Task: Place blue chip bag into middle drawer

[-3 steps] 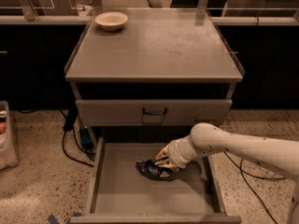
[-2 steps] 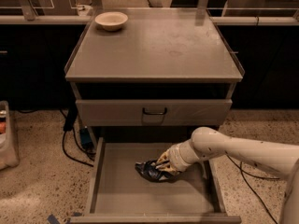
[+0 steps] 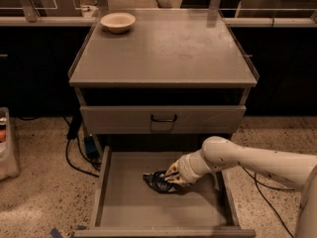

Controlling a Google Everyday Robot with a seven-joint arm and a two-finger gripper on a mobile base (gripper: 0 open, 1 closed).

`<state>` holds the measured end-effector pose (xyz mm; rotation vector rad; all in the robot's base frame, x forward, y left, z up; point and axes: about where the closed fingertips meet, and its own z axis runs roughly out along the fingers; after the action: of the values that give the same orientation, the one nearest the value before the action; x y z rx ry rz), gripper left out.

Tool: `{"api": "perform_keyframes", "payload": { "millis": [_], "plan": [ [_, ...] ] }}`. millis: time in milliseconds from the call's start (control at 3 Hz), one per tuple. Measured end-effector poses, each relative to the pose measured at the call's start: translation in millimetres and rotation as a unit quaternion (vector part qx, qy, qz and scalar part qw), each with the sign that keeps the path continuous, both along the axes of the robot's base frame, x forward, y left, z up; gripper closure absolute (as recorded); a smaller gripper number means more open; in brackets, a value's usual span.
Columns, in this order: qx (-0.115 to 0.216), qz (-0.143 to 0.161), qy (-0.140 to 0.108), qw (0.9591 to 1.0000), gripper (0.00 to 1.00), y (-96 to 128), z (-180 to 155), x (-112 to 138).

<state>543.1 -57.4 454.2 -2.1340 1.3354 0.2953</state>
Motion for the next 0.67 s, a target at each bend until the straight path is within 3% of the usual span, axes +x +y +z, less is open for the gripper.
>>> {"api": "perform_keyframes", "payload": {
  "millis": [667],
  "plan": [
    [0.000, 0.000, 0.000, 1.0000, 0.11, 0.1, -0.1, 0.0]
  ]
}}
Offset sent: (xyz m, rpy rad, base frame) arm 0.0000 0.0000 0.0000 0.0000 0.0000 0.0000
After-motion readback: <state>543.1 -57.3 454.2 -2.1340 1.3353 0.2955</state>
